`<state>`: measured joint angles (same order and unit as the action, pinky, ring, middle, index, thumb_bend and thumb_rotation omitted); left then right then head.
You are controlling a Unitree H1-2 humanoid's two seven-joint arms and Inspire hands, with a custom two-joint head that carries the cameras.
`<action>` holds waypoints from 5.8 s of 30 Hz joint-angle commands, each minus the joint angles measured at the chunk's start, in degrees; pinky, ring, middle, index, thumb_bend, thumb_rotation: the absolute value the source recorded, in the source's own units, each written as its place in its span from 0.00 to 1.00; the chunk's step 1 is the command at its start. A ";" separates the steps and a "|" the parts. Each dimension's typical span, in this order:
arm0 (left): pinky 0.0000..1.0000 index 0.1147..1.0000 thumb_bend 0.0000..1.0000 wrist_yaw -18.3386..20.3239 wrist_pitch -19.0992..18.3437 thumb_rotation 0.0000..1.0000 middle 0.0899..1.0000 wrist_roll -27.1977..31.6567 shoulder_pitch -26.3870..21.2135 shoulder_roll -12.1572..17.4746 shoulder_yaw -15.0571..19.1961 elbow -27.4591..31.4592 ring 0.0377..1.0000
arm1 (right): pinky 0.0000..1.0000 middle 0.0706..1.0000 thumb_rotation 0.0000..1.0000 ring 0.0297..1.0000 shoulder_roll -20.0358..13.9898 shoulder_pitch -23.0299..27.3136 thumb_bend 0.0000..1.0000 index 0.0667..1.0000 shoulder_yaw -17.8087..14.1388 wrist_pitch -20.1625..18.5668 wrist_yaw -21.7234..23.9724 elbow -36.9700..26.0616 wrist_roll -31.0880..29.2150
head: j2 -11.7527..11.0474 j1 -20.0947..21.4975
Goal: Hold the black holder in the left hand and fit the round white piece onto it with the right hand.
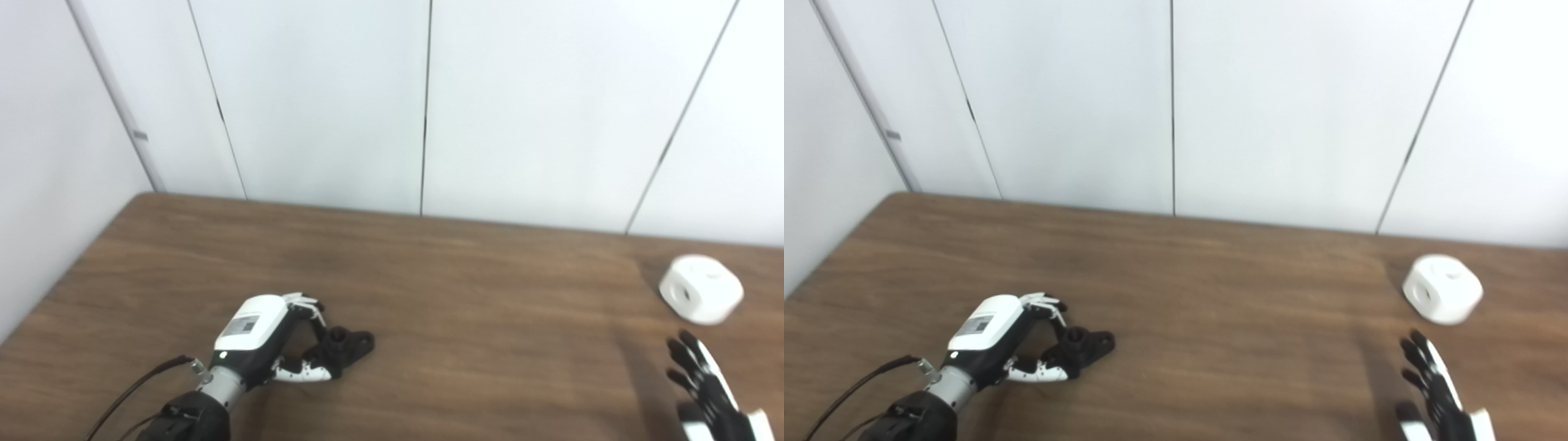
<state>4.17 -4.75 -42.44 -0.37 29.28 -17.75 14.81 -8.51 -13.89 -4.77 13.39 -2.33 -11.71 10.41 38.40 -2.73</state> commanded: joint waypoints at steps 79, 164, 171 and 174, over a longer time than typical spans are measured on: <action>0.88 0.42 0.52 3.01 22.57 0.05 0.70 -5.95 -4.63 -12.61 -3.48 -4.04 0.81 | 0.92 0.89 0.98 0.93 2.94 -4.04 0.57 0.92 5.19 -10.86 -3.25 -10.03 1.18 | 7.82 9.23; 0.91 0.42 0.52 1.95 19.26 0.05 0.72 0.94 0.85 -15.09 -2.88 -7.13 0.83 | 0.83 0.93 0.39 0.94 -13.48 35.54 0.91 0.81 -5.15 -40.29 7.71 6.50 33.41 | -3.05 15.58; 0.91 0.42 0.52 1.94 19.17 0.05 0.73 0.83 0.87 -15.11 -2.88 -7.15 0.83 | 0.83 0.95 0.46 0.96 -11.01 38.44 0.94 0.80 -6.64 -40.30 10.01 11.26 41.14 | -3.17 15.41; 0.90 0.42 0.52 1.86 19.23 0.05 0.72 0.66 0.86 -15.10 -2.92 -7.12 0.83 | 0.83 0.95 0.49 0.96 -10.36 39.66 0.96 0.80 -7.02 -40.29 9.94 13.59 42.83 | -3.15 15.30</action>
<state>5.60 14.80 -41.07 0.56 13.50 -20.61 7.00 -18.25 22.69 -10.97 -26.91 8.31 2.79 51.68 35.24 12.66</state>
